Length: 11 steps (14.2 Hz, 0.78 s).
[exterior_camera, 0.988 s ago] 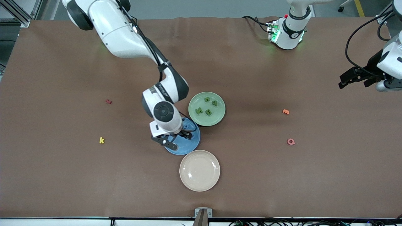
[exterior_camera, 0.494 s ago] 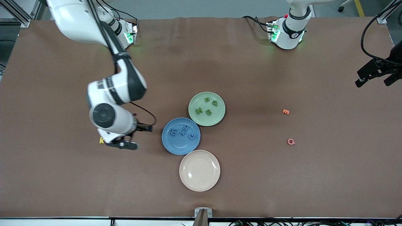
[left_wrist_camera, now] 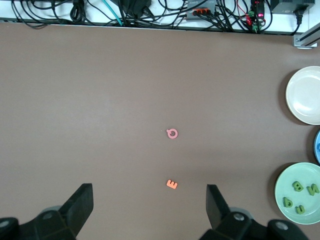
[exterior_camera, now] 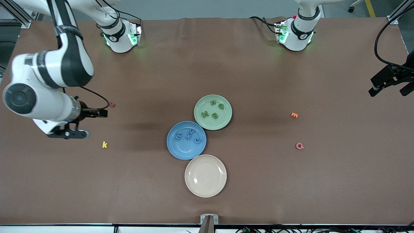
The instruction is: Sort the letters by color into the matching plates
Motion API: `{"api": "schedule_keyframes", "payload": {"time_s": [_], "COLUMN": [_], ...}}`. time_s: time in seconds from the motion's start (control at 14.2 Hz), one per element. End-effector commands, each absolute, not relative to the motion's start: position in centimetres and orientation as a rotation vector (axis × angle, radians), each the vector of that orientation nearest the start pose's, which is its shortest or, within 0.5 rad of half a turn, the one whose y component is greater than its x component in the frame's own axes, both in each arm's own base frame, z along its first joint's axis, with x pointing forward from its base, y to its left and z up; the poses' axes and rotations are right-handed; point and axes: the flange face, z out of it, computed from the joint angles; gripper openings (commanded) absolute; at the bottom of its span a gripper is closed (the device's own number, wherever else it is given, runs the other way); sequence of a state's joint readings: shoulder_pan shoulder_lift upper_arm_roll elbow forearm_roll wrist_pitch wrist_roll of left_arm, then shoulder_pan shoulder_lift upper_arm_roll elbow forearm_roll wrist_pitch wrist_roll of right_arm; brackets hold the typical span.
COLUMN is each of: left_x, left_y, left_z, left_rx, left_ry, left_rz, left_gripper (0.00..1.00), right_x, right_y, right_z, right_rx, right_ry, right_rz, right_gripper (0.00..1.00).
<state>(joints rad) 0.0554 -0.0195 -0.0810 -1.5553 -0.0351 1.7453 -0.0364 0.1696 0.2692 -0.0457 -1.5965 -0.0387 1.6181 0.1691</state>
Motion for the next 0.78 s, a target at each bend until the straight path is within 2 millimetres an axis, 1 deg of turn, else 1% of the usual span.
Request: {"api": "schedule_keyframes", "payload": {"time_s": [0.0,0.07,0.14,0.21,0.28,0.35,0.49,0.71], "left_x": [57.3,57.4,57.3,57.4,57.4,57.4,57.4,57.4], "left_y": [-1.9,-2.3,-2.7,-2.7,-2.6,-2.5,-2.6,-2.8], "left_z": [66.3,66.1,66.0,65.7,65.7,65.7,65.6,65.6], "left_rx": [-3.137,-3.136,-3.138,-3.138,-3.144,-3.152,-3.151,-3.150], "left_ry": [0.023,0.033,0.043,0.045,0.040,0.037,0.035,0.037], "left_rz": [-0.313,-0.309,-0.306,-0.297,-0.295,-0.295,-0.290,-0.290], "left_gripper": [0.99,0.99,0.99,0.99,1.00,1.00,1.00,1.00], "right_x": [59.5,59.3,59.1,59.0,59.0,59.0,58.9,58.8], "right_y": [5.5,4.6,3.5,2.4,0.9,-0.5,-1.6,-2.0], "right_z": [48.2,49.0,49.7,50.4,51.2,52.2,53.2,54.8], "right_rx": [-3.202,-3.199,-3.195,-3.190,-3.184,-3.178,-3.175,-3.167], "right_ry": [0.087,0.105,0.083,0.042,0.021,0.025,0.054,0.069], "right_rz": [0.356,0.343,0.328,0.313,0.306,0.305,0.313,0.307], "right_gripper": [1.00,1.00,1.00,1.00,1.00,1.00,1.00,1.00]}}
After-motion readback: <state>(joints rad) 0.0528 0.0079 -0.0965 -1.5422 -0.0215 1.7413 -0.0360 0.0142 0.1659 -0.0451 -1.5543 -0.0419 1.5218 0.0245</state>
